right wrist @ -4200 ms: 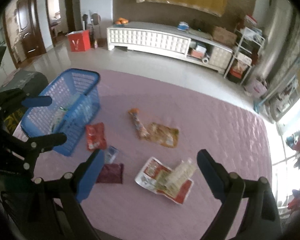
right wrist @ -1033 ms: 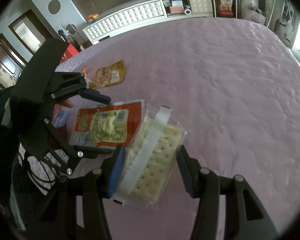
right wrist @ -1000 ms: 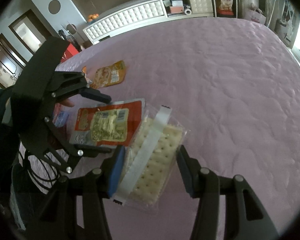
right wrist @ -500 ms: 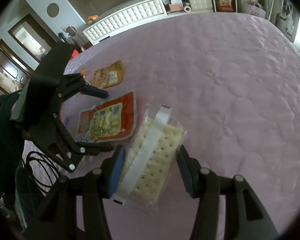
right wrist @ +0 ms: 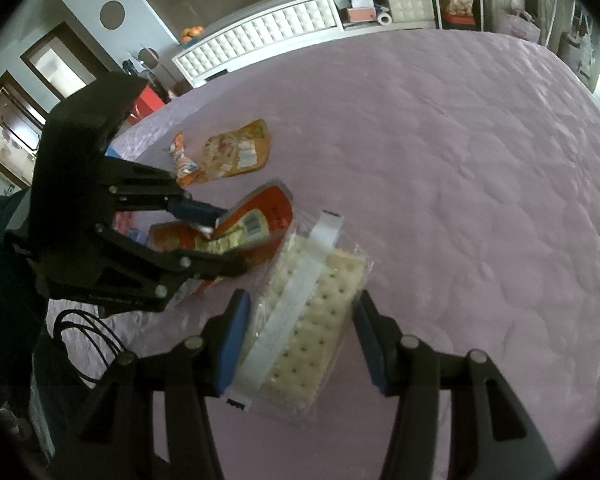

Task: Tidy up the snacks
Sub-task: 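Grasp the red-and-white sauce packet with the left tool while the right tool holds the crackers, then carry the cracker pack and sauce packet over the blue basket with both tools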

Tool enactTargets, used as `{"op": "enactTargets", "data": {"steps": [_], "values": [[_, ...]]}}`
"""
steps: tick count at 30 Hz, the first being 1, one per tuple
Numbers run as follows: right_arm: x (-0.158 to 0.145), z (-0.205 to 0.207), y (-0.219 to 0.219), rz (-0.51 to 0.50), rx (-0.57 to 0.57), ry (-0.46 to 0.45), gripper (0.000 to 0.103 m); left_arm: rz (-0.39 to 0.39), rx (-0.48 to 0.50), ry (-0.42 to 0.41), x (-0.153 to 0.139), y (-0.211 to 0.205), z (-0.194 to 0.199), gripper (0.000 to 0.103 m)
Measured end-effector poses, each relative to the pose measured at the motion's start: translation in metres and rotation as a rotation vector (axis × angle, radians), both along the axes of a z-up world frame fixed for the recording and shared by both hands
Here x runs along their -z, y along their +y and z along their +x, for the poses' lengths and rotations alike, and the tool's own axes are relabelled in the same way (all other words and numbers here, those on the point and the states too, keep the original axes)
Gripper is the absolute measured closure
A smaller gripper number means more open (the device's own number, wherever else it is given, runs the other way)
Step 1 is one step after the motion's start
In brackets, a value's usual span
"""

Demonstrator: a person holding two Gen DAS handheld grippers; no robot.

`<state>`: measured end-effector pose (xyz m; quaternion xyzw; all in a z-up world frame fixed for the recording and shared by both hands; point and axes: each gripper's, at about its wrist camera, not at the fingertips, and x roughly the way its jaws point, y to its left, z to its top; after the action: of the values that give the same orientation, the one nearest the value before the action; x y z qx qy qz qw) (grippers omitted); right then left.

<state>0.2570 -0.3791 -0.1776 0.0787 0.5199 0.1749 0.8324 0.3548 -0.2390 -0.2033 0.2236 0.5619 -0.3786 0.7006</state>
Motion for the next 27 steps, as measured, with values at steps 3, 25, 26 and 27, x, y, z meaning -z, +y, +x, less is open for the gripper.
{"op": "enactTargets", "data": {"steps": [3,25,26,27], "values": [[0.001,0.003,0.003,-0.008,-0.003,-0.001,0.046,0.033,0.012,-0.031,0.002,-0.007,-0.007,0.066],[-0.051,-0.018,0.035,-0.111,0.004,-0.083,0.046,-0.083,-0.059,-0.211,-0.076,0.029,-0.065,0.073],[-0.06,-0.023,0.04,-0.117,-0.004,-0.101,0.046,-0.09,-0.074,-0.233,-0.088,0.037,-0.069,0.073],[-0.067,-0.025,0.044,-0.12,-0.01,-0.113,0.046,-0.095,-0.084,-0.254,-0.096,0.041,-0.073,0.073]]}}
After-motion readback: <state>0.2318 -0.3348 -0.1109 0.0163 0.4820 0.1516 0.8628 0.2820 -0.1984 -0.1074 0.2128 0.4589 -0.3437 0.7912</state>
